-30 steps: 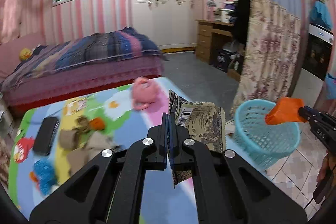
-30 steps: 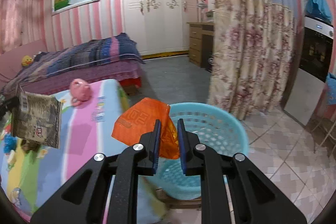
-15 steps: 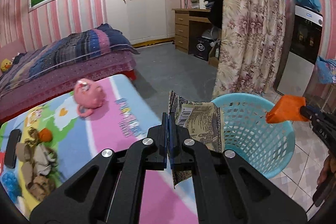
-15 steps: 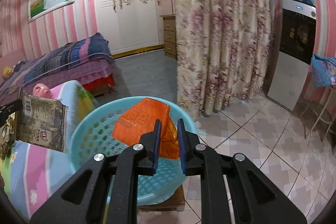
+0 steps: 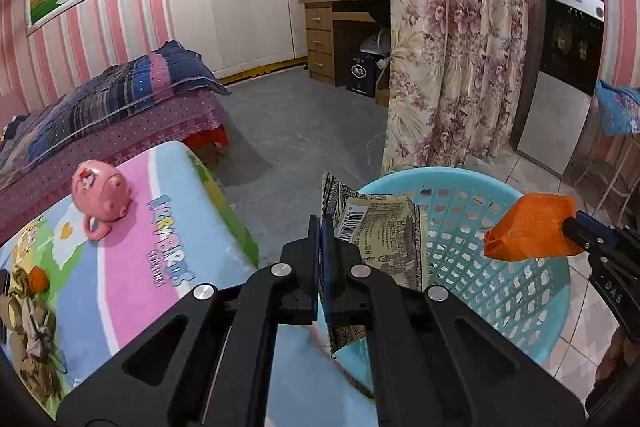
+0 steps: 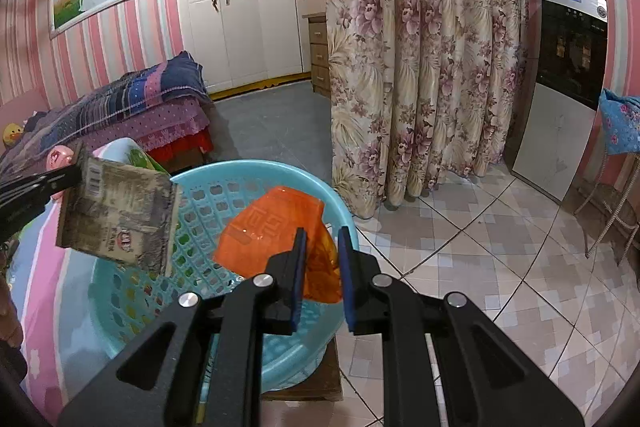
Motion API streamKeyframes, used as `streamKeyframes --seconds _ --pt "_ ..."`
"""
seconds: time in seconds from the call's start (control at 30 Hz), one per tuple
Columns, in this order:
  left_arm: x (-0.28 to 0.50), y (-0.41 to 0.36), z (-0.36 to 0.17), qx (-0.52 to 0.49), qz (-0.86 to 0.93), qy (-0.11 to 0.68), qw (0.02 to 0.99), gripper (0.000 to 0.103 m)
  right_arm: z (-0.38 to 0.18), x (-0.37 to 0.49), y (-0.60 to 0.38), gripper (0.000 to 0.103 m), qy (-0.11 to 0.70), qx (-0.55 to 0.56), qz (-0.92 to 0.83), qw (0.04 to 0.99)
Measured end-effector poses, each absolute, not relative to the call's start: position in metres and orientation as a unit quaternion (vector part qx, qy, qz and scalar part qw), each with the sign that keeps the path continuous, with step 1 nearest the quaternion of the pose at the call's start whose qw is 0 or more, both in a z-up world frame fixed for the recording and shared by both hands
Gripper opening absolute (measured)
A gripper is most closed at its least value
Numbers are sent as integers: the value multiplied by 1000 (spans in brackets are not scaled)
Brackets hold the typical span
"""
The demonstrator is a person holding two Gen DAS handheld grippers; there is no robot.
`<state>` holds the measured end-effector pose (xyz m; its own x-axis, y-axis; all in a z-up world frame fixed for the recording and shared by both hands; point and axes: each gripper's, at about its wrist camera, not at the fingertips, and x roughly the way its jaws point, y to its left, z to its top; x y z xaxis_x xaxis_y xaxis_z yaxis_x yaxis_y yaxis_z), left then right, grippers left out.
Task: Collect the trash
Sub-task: 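Carry both items to the blue basket while the left gripper releases the wrapper inside, then open the right gripper to drop the orange mesh bag into the basket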
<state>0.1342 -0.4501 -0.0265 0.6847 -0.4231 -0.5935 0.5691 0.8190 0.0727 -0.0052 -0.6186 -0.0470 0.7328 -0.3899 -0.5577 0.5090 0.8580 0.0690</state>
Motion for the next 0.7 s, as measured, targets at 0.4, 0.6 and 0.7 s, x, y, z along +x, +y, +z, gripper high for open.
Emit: streamKeyframes --seconds 0.4,0.6,0.7 --pt "146 -431 -22 130 -246 275 920 74 -56 0 -614 16 282 109 -242 922" --pt "144 -388 -2 116 -213 249 938 91 -53 6 -607 16 281 110 -245 921" --pt "150 -363 5 100 -198 257 941 93 -52 12 -601 17 281 109 -242 922"
